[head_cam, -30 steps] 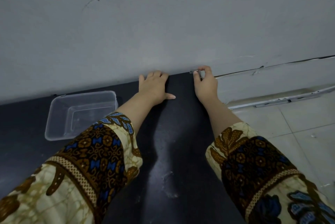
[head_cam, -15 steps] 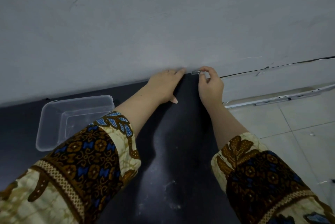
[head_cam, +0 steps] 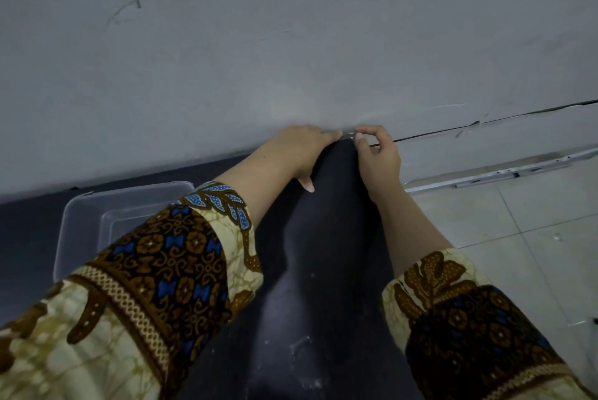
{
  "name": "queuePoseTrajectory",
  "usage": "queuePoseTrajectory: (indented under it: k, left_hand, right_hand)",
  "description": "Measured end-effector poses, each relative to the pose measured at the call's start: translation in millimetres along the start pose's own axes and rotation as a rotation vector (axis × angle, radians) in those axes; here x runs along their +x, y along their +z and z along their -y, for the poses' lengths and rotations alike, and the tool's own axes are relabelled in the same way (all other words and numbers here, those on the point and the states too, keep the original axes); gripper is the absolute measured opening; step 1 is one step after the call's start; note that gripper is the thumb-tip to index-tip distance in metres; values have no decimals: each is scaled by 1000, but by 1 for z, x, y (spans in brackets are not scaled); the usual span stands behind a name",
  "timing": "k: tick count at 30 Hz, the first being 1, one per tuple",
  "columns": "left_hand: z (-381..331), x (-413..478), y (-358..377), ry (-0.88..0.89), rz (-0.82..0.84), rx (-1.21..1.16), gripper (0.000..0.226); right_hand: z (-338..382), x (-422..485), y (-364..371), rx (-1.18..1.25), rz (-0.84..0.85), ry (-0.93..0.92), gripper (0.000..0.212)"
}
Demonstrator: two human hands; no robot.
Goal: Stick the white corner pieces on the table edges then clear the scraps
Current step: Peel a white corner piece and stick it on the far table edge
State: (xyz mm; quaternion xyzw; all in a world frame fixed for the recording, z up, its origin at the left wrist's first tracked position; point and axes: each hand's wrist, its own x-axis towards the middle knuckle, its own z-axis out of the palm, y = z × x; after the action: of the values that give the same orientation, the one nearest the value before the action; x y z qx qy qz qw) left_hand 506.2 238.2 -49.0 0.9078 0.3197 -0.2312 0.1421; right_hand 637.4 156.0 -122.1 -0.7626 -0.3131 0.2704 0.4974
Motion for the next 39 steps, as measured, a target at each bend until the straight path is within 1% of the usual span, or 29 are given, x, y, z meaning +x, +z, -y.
queuePoseTrajectory:
  k: [3, 5, 7, 9, 12, 16, 18, 21, 26, 29, 31, 35, 37, 39]
  left_hand:
    - [1, 0, -1, 0, -4, 14, 121]
    - [-1, 1, -2, 9, -3, 34, 124]
    - [-5, 5, -5, 18, 16, 74, 128]
    - [-8, 8, -9, 9, 44, 111, 131]
    - [-9, 11, -10, -5, 56, 141, 131]
    - [-6, 9, -7, -1, 22, 120, 126]
    - [-1, 6, -7, 21, -5, 78, 121]
    - [4, 3, -4, 22, -19, 35, 116]
    - [4, 0, -1, 0, -30, 2, 112]
    - [-1, -1, -2, -12, -17, 20, 115]
    - [-6, 0, -5, -20, 4, 78, 119]
    - [-14, 8, -10, -46, 83, 209, 129]
    - [-12, 9, -12, -40, 74, 200, 127]
    - [-6, 6, -10, -39, 36, 139, 120]
  right_hand:
    - [1, 0, 1, -4, -15, 2, 14]
    - [0, 2, 2, 94, -1, 70, 17]
    - [-1, 6, 3, 155, 21, 153, 16]
    - [-2, 9, 6, 73, 29, 175, 16]
    - [1, 11, 8, 4, 16, 160, 18]
    - [3, 5, 3, 84, 10, 164, 13]
    - [2, 0, 0, 90, 6, 109, 13]
    - [4, -2, 0, -3, 9, 13, 10]
    - [14, 4, 5, -73, 43, -14, 13]
    - [8, 2, 2, 28, 83, 46, 19]
    - [4, -1, -1, 101, 89, 76, 19]
    - [0, -6, -3, 62, 47, 16, 21]
    - [1, -3, -2, 66, 21, 2, 20]
    - [3, -3, -2, 43, 2, -21, 20]
